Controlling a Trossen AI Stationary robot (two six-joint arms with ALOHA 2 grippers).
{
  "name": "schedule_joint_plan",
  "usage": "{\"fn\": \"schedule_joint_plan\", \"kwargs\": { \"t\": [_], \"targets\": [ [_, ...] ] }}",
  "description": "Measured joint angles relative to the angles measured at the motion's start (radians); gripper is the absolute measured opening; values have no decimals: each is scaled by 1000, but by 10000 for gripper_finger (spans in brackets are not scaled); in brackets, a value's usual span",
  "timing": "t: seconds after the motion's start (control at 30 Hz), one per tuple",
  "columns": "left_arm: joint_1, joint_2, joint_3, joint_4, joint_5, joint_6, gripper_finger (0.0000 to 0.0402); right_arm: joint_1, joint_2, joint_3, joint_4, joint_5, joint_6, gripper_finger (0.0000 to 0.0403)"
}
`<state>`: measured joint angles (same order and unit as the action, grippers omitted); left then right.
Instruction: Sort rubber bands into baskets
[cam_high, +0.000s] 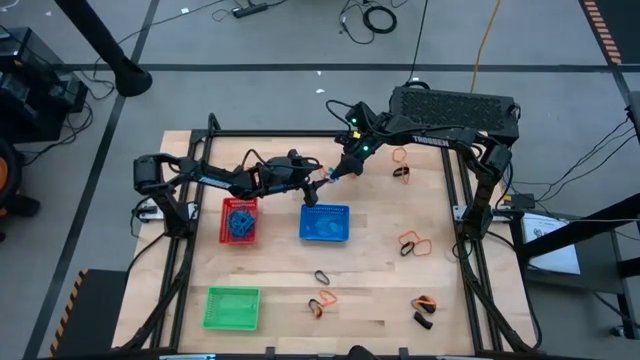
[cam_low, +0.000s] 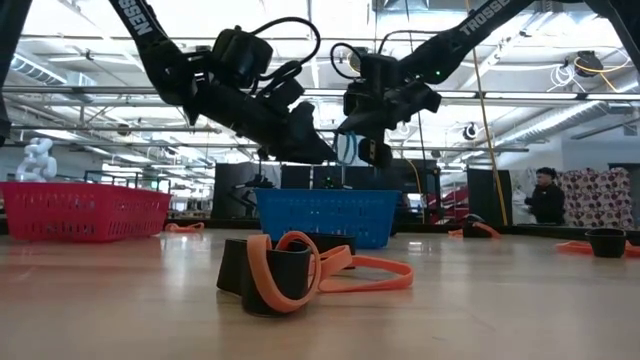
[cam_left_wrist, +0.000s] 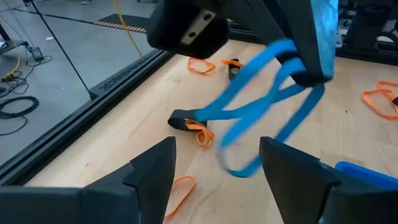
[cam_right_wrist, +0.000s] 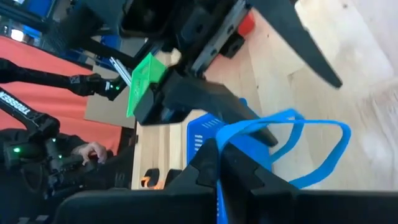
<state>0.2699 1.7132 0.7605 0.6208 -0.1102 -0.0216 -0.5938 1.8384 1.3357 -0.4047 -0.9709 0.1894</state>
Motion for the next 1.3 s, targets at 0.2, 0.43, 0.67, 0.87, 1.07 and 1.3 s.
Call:
{"fn": "schedule_joint_plan", "kwargs": {
  "t": [0.2,0.43,0.67,0.87,1.07,1.3],
  "targets": [
    [0,1,0,-1,-1,-7,239,0,0,0,40,0,39,0],
    [2,1,0,0,-25,-51,205,0,0,0,35,0,39,0],
    [5,1,0,3,-25,-53,124,0,0,0,35,0,37,0],
    [5,1,0,31,-26,-101,38,0,0,0,35,0,35,0],
    [-1,1,0,29,-26,-144,5,0,0,0,37,2,26,0],
    [-45,-28,-1,-41,-10,-158,2,-27,0,0,35,108,-18,0]
  ]
}}
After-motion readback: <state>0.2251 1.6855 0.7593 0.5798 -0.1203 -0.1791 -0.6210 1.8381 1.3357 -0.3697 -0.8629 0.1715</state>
